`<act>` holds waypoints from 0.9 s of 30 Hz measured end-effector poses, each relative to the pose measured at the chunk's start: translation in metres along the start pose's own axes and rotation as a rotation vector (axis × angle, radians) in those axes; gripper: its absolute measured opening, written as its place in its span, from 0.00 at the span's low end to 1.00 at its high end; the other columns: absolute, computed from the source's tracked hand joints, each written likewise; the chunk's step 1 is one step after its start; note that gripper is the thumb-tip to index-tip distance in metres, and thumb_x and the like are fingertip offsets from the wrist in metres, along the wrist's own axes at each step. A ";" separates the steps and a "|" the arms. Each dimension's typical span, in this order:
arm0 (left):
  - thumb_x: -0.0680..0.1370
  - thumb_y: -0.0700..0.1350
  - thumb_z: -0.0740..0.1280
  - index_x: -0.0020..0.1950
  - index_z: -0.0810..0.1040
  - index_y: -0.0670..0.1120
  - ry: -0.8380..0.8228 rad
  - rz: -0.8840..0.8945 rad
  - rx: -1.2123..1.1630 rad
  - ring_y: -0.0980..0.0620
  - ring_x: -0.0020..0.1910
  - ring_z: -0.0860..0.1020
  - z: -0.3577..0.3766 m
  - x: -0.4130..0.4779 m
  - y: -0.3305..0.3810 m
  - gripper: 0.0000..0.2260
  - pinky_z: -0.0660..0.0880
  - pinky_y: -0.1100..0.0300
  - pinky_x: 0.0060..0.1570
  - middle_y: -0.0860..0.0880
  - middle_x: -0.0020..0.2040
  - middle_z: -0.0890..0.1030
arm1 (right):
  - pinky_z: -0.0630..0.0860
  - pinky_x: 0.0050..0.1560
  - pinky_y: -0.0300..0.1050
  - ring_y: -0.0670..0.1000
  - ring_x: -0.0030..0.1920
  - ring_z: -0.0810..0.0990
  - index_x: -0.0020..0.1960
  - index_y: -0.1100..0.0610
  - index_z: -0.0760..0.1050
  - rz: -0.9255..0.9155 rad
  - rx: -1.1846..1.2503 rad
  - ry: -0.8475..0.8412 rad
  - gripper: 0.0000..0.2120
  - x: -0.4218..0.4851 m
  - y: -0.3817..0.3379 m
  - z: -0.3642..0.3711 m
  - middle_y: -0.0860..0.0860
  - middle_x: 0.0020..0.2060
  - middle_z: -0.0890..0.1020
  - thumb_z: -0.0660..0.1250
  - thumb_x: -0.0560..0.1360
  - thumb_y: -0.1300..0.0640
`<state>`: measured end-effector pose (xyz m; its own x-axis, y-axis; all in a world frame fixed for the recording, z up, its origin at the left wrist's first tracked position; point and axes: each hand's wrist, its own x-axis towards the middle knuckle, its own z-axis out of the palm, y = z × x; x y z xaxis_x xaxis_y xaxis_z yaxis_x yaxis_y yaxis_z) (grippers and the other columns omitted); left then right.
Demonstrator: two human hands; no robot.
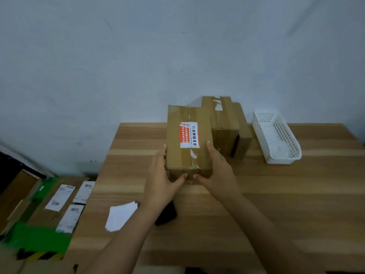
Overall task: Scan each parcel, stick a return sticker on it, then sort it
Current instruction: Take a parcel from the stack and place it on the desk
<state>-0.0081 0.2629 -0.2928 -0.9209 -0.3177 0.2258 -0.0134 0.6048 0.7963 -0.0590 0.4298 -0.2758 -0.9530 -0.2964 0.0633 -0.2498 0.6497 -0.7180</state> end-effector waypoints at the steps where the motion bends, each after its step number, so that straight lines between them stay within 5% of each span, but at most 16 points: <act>1: 0.68 0.50 0.78 0.74 0.59 0.56 -0.007 0.019 -0.022 0.60 0.68 0.66 -0.001 -0.017 0.007 0.41 0.72 0.58 0.63 0.64 0.65 0.66 | 0.65 0.70 0.45 0.47 0.73 0.62 0.79 0.49 0.45 0.005 0.003 0.018 0.51 -0.019 0.001 -0.004 0.47 0.75 0.61 0.77 0.68 0.55; 4: 0.68 0.49 0.78 0.75 0.58 0.54 -0.054 0.009 -0.060 0.62 0.67 0.65 0.009 -0.065 0.016 0.42 0.69 0.66 0.62 0.64 0.64 0.64 | 0.68 0.68 0.46 0.48 0.73 0.64 0.79 0.50 0.46 0.033 -0.011 0.029 0.52 -0.072 0.011 -0.015 0.48 0.74 0.63 0.78 0.68 0.55; 7: 0.69 0.49 0.78 0.77 0.56 0.52 -0.120 -0.019 -0.075 0.58 0.68 0.67 0.025 -0.102 0.020 0.43 0.70 0.59 0.65 0.58 0.68 0.66 | 0.69 0.69 0.47 0.49 0.72 0.65 0.79 0.48 0.46 0.083 -0.033 0.011 0.52 -0.111 0.029 -0.025 0.48 0.75 0.63 0.77 0.68 0.55; 12: 0.72 0.45 0.75 0.77 0.53 0.52 -0.209 -0.039 -0.089 0.66 0.64 0.63 0.059 -0.134 0.034 0.41 0.60 0.83 0.54 0.56 0.67 0.65 | 0.69 0.68 0.50 0.51 0.71 0.66 0.79 0.49 0.46 0.179 -0.020 -0.019 0.51 -0.142 0.061 -0.038 0.49 0.74 0.63 0.77 0.68 0.57; 17: 0.72 0.46 0.75 0.78 0.55 0.50 -0.251 -0.041 -0.030 0.57 0.68 0.67 0.088 -0.139 0.041 0.41 0.67 0.61 0.66 0.52 0.69 0.68 | 0.64 0.68 0.42 0.50 0.72 0.64 0.79 0.50 0.49 0.212 0.018 -0.044 0.50 -0.147 0.094 -0.049 0.49 0.74 0.64 0.77 0.67 0.56; 20: 0.73 0.46 0.74 0.79 0.53 0.50 -0.244 -0.015 0.012 0.57 0.70 0.64 0.097 -0.134 0.052 0.41 0.65 0.61 0.67 0.51 0.71 0.66 | 0.63 0.68 0.43 0.51 0.74 0.60 0.78 0.52 0.51 0.189 -0.016 -0.023 0.49 -0.142 0.106 -0.058 0.51 0.75 0.59 0.78 0.67 0.53; 23: 0.73 0.46 0.73 0.76 0.52 0.58 -0.269 0.085 0.041 0.60 0.70 0.62 0.107 -0.129 0.070 0.40 0.62 0.65 0.67 0.55 0.72 0.65 | 0.55 0.75 0.53 0.54 0.78 0.43 0.77 0.50 0.51 0.050 -0.238 -0.049 0.46 -0.134 0.117 -0.076 0.51 0.78 0.45 0.75 0.69 0.48; 27: 0.75 0.51 0.71 0.78 0.57 0.53 -0.358 0.212 0.136 0.57 0.73 0.61 0.127 -0.119 0.087 0.35 0.65 0.51 0.71 0.55 0.75 0.63 | 0.52 0.76 0.56 0.53 0.78 0.44 0.78 0.46 0.43 -0.056 -0.249 -0.136 0.49 -0.128 0.136 -0.097 0.49 0.78 0.47 0.73 0.70 0.46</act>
<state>0.0505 0.4462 -0.3221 -0.9854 0.0829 0.1489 0.1619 0.7275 0.6667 0.0127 0.6242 -0.3144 -0.9088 -0.4172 -0.0076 -0.3521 0.7766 -0.5224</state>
